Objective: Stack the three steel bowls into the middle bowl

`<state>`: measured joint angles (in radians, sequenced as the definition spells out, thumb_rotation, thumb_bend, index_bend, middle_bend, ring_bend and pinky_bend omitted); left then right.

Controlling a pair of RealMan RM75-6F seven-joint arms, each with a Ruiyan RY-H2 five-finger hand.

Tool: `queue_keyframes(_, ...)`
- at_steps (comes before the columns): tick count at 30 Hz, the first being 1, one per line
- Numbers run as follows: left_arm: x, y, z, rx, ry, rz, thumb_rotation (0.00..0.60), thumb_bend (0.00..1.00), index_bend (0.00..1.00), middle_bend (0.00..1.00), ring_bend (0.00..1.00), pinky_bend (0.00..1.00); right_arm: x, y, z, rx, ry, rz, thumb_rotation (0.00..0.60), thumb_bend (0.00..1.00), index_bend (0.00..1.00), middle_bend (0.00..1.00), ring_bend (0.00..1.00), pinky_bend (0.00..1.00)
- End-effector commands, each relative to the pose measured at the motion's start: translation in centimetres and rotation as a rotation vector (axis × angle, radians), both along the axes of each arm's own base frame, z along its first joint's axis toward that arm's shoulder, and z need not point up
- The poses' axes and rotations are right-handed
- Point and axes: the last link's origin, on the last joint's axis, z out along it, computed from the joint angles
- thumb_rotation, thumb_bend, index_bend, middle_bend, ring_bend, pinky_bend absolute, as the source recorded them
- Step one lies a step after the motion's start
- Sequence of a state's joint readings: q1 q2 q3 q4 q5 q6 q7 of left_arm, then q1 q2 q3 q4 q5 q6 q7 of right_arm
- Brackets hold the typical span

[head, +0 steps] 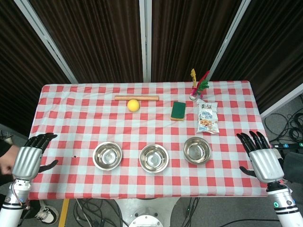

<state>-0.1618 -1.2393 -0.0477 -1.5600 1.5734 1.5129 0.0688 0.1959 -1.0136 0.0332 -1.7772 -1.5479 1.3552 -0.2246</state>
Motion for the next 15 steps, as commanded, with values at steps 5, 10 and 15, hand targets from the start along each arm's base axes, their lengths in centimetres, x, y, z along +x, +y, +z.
queue_keyframes(5, 0.0, 0.0, 0.1, 0.002, -0.002, -0.001, 0.600, 0.11, 0.27, 0.31, 0.25, 0.28, 0.0, 0.1, 0.0, 0.003, 0.000, 0.002, 0.600, 0.02, 0.05, 0.10, 0.00, 0.00)
queue_keyframes(10, 0.1, 0.2, 0.3, 0.006, 0.002, -0.005, 0.600, 0.11, 0.27, 0.31, 0.25, 0.28, 0.3, 0.0, -0.2, 0.013, 0.002, 0.004, 0.600, 0.01, 0.05, 0.11, 0.00, 0.00)
queue_keyframes(15, 0.2, 0.3, 0.5, 0.008, -0.003, -0.006, 0.600, 0.11, 0.27, 0.31, 0.25, 0.28, 0.8, -0.1, -1.7, 0.072, 0.027, 0.023, 0.600, 0.01, 0.05, 0.13, 0.01, 0.00)
